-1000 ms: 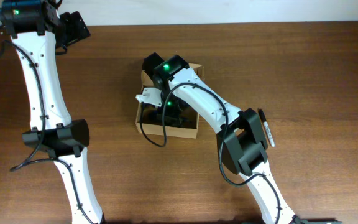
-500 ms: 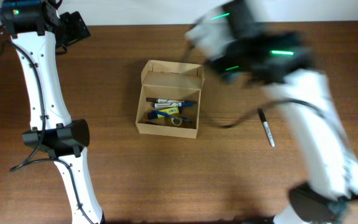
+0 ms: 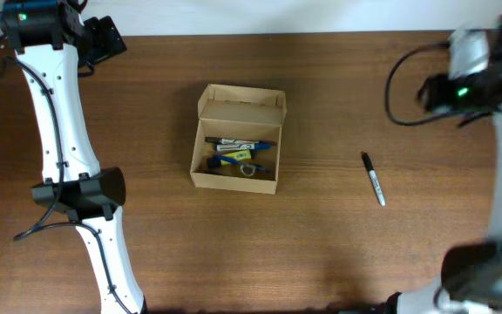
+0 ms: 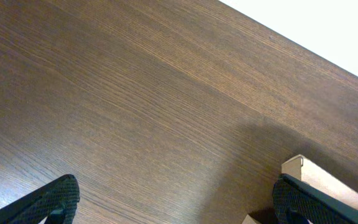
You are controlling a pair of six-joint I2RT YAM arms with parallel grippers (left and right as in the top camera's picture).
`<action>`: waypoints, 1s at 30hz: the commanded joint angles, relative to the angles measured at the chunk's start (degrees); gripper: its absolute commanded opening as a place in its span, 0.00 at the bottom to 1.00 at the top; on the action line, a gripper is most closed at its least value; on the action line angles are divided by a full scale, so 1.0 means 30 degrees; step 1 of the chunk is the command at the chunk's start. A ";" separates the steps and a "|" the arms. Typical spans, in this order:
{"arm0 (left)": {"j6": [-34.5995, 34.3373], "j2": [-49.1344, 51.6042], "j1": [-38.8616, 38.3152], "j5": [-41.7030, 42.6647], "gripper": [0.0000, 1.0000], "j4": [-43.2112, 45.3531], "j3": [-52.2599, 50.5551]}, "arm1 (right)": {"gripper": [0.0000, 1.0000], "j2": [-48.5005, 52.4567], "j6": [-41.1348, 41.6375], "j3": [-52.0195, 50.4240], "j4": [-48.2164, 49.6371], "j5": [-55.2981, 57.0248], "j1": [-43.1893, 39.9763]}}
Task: Pack container
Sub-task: 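Move the right gripper to the black Sharpie and grasp it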
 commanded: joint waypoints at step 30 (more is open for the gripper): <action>0.0168 0.0036 0.0080 -0.0284 1.00 0.0022 0.0270 | 0.41 0.5355 -0.0437 -0.7970 0.4131 0.1188 0.2127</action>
